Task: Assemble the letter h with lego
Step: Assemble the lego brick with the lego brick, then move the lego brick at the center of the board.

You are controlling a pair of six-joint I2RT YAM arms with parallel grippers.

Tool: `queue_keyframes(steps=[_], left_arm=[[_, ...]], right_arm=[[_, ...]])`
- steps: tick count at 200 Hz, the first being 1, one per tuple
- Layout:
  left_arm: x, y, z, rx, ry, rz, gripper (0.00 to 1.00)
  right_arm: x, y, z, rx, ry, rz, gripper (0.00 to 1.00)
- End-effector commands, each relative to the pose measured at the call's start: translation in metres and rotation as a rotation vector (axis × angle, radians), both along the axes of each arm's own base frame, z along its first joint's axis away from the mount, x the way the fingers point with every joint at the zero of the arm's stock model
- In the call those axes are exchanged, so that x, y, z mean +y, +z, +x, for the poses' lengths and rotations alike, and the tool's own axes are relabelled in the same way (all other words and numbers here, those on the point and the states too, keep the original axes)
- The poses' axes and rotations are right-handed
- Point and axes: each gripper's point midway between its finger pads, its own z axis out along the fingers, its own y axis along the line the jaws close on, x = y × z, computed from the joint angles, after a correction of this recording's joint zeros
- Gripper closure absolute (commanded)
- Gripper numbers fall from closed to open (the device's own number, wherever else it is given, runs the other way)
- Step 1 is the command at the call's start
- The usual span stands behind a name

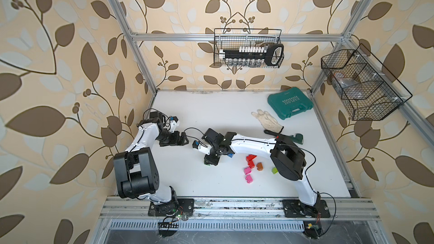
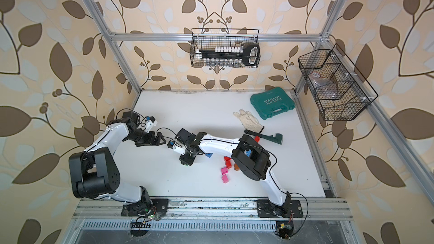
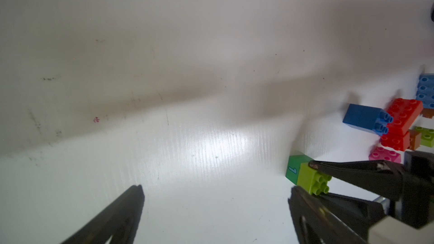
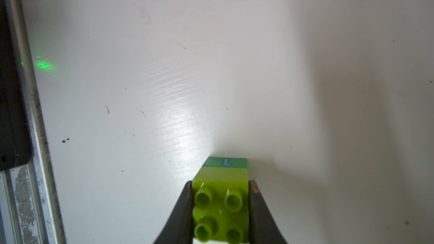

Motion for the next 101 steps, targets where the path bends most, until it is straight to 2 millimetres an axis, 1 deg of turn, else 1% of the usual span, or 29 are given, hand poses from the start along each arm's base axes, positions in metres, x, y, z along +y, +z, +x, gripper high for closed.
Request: queue_keyframes(steps=[1,11,25,38,50,66,77,86,87,101], left_arm=[[0.001,0.003,-0.001,-0.012,-0.008,0.001,0.01],[0.000,0.004,0.000,-0.007,-0.006,-0.006,0.01],[0.001,0.004,-0.001,-0.004,-0.006,-0.002,0.01],[0.002,0.003,0.000,-0.012,-0.007,0.009,0.01],[0.002,0.005,0.001,-0.013,-0.005,0.003,0.01],[0.001,0.009,0.001,-0.016,-0.003,0.000,0.02],[0.003,0.011,0.000,-0.035,-0.001,0.015,0.01],[0.003,0.012,0.001,-0.053,-0.003,0.022,0.01],[0.003,0.012,0.001,-0.054,-0.002,0.023,0.01],[0.003,0.012,0.002,-0.057,-0.002,0.022,0.01]], right_arm=[[-0.060,-0.073,-0.010,0.062,-0.061,-0.332,0.81],[-0.069,-0.084,-0.012,0.082,-0.085,-0.380,0.81],[-0.078,-0.093,-0.014,0.089,-0.116,-0.423,0.82],[-0.081,-0.096,-0.013,0.086,-0.140,-0.429,0.82],[-0.083,-0.092,-0.009,0.077,-0.171,-0.426,0.82],[-0.085,-0.076,0.002,0.051,-0.240,-0.434,0.82],[-0.085,-0.058,0.013,0.018,-0.307,-0.420,0.81],[-0.083,-0.043,0.021,0.001,-0.361,-0.384,0.80],[-0.082,-0.039,0.023,-0.002,-0.375,-0.372,0.80],[-0.081,-0.019,0.036,0.007,-0.467,-0.281,0.79]])
